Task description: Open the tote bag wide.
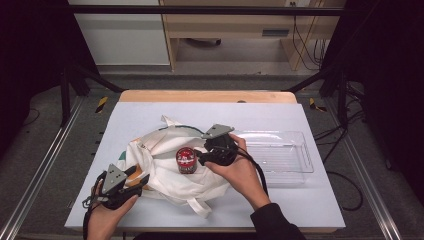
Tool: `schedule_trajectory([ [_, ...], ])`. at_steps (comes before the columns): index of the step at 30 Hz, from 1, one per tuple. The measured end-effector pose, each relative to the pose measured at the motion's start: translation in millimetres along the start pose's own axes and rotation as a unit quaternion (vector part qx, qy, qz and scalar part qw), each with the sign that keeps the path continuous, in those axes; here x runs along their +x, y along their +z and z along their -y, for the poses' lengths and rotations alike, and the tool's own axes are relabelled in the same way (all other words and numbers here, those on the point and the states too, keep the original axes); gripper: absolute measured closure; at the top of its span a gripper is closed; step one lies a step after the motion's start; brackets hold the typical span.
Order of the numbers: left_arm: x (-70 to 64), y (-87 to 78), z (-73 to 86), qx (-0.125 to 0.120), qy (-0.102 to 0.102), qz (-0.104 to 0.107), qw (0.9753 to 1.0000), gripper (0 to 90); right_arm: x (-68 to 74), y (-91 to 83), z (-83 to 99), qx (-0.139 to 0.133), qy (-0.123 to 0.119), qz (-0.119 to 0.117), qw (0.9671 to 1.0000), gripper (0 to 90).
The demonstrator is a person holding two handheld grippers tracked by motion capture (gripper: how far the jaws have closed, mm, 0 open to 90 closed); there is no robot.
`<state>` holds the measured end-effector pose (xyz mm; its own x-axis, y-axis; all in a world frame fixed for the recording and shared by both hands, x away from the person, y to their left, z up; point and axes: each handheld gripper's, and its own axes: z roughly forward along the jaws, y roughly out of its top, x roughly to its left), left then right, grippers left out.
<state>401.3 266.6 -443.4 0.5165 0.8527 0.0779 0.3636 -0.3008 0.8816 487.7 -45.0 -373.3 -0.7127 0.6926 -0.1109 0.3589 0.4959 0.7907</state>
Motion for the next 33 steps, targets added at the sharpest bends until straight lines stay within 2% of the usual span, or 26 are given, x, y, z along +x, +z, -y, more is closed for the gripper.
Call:
schedule_trajectory([
  [1,0.9,-0.4,-0.2,-0.001,-0.001,0.000,1.0000,39.9,6.2,1.0,-1.2,-0.003,0.007,-0.007,0.9999,31.2],
  [6,5.0,-1.9,0.2,-0.007,-0.012,-0.002,0.9999,30.9,27.8,12.0,-3.4,-0.007,0.002,-0.024,0.9997,26.1],
  [10,7.1,-4.7,1.6,-0.011,-0.018,-0.008,0.9998,24.6,34.9,26.3,-4.2,-0.001,0.009,-0.038,0.9992,22.4],
  [15,11.7,-6.7,3.5,-0.012,-0.029,-0.015,0.9994,18.5,36.3,40.7,-4.1,-0.003,0.024,-0.040,0.9989,19.9],
  [20,17.1,-8.5,5.8,-0.012,-0.042,-0.024,0.9987,16.2,36.5,51.1,-2.4,0.006,0.030,-0.038,0.9988,15.9],
  [25,19.2,-8.4,6.5,-0.010,-0.042,-0.028,0.9987,15.2,36.4,60.4,0.1,0.015,0.025,-0.030,0.9991,15.9],
  [33,19.3,-8.5,6.6,-0.010,-0.044,-0.031,0.9985,13.0,34.2,70.2,6.4,0.034,0.028,-0.039,0.9983,16.9],
])
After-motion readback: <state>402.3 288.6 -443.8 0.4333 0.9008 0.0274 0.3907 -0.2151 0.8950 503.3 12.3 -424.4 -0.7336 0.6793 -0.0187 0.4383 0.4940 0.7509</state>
